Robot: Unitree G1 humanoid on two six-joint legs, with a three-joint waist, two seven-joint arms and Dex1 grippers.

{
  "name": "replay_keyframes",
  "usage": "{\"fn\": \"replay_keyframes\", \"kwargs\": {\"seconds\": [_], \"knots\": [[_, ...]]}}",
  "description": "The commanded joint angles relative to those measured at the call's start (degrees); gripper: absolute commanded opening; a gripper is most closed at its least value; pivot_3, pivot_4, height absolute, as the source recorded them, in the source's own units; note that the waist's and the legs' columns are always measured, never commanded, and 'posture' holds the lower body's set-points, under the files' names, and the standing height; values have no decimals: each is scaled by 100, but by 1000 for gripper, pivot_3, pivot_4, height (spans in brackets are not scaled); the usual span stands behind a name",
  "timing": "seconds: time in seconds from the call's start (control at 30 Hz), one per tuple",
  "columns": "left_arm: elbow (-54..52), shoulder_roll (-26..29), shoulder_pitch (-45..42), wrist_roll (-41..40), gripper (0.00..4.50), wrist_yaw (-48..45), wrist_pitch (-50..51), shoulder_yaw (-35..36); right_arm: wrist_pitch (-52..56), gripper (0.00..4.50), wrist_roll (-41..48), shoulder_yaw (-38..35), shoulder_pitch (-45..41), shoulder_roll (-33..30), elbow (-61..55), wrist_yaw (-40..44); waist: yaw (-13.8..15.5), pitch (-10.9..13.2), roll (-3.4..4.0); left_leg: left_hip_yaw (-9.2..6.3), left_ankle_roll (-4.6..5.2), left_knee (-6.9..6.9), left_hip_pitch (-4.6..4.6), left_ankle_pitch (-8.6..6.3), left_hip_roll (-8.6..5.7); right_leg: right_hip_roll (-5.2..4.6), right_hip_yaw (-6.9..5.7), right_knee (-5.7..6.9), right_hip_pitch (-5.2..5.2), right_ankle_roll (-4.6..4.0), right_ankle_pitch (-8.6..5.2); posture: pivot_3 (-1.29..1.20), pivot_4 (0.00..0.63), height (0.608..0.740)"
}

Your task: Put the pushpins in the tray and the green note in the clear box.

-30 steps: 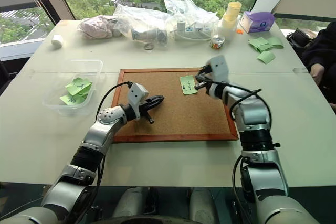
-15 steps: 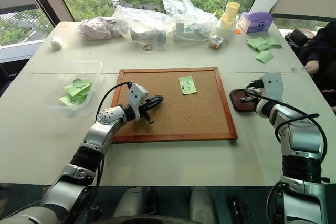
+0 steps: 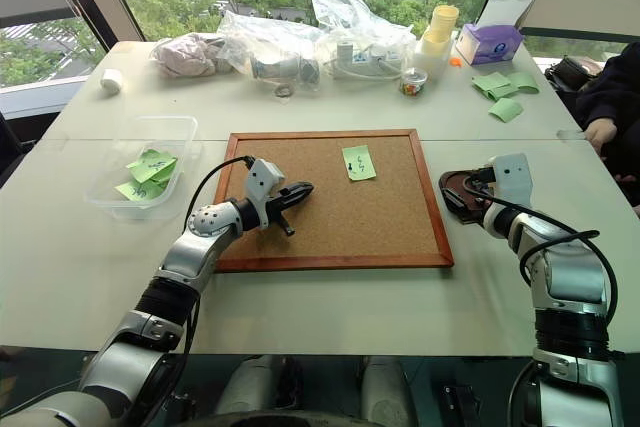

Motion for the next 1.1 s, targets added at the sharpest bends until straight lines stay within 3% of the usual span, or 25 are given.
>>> {"fn": "replay_keyframes", "kwargs": {"seconds": [0.03,0.73,0.9,1.1], "knots": [[287,85,171,172,0,39,107,-19,-130,4451,55,-65,-99,-66,-172,19,0,0,0,0,0,0,0,0,0,0,0,0,0,0,0,0,150,740],[295,85,147,183,0,76,102,-5,407,4451,467,10,-299,-262,-924,331,2,0,0,-1,2,-2,0,-1,1,-2,0,-1,-2,-1,0,0,150,740],[326,79,118,176,0,86,101,11,500,4451,702,559,-663,26,-1382,533,2,1,-1,-3,3,-2,-1,-2,2,-4,0,-2,-2,-1,0,0,150,740],[287,79,104,160,0,111,111,36,97,4451,231,1614,-1576,810,-625,303,-3,2,-3,-3,3,-4,-2,-2,1,-4,0,-1,-6,-2,0,0,150,740]]}}
